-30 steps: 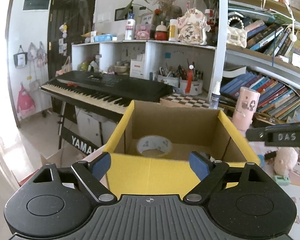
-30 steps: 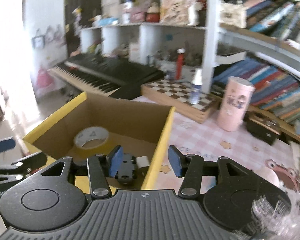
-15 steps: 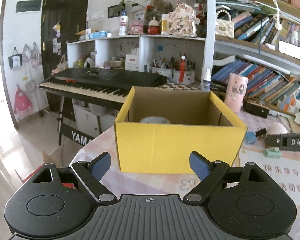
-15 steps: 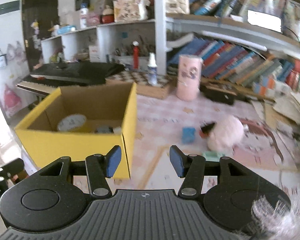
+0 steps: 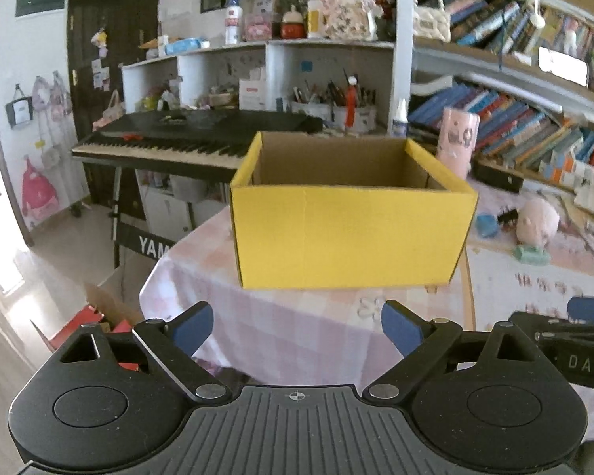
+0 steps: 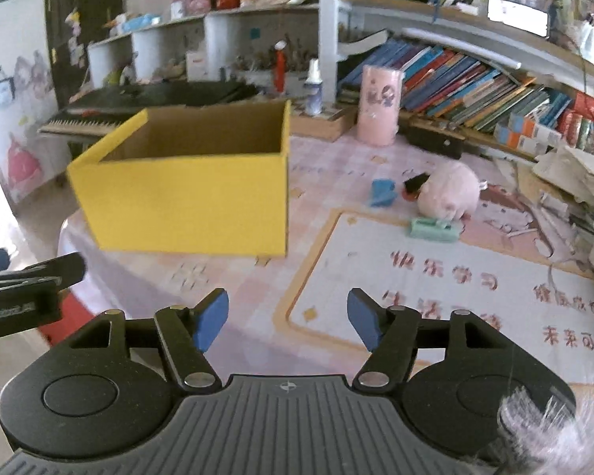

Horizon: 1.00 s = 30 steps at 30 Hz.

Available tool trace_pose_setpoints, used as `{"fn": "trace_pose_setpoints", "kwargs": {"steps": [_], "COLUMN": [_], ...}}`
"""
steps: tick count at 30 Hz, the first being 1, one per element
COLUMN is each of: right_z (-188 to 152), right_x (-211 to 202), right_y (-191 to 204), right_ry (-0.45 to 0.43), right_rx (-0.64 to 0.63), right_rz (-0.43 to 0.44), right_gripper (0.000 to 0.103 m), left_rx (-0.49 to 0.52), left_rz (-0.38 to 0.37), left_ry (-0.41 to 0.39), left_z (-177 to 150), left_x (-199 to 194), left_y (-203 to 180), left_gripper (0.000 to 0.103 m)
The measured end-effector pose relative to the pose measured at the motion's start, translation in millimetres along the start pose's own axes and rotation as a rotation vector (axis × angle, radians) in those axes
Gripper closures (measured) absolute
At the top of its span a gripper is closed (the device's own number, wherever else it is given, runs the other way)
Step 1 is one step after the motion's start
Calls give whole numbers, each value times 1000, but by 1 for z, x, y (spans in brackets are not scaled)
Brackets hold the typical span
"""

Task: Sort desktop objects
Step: 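Lift both grippers out of the yellow box and withdraw, then move both grippers toward the green stapler and pink plush pig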

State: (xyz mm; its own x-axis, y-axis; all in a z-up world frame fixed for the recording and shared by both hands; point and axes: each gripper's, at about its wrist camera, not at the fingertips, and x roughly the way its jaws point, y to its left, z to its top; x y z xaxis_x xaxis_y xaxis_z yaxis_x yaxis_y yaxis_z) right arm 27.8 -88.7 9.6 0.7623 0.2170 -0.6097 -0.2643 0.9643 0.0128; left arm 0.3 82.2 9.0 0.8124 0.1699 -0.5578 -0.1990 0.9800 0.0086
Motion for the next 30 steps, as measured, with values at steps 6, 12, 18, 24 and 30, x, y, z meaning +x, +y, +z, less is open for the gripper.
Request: {"fn": "trace_pose_setpoints", "kwargs": {"steps": [6,12,18,24,30], "right_z": [-6,-13,-21,-26,-29], "right_x": [-4,-8,-12,-14,-16], "right_y": [3,5,-2,-15,-28], "right_ry": [14,27,52,62,63], "right_rx": [3,-15,-5,32,55], "right_rz": [-8,-23,-64,-113,-151], "right_gripper": [28,20,15,13,13], "left_rx": [66,84,118,144,169], "left_rz": [9,-26,-75,-118,-156], "left_ry": [35,64,80,81,84], "left_z": [-9,-15,-18,-18,-17], "left_x": [-2,-1,1,4,8], "left_y": [-5,-10,-22,-34,-48], "left_gripper": [4,3,3,3,3]}}
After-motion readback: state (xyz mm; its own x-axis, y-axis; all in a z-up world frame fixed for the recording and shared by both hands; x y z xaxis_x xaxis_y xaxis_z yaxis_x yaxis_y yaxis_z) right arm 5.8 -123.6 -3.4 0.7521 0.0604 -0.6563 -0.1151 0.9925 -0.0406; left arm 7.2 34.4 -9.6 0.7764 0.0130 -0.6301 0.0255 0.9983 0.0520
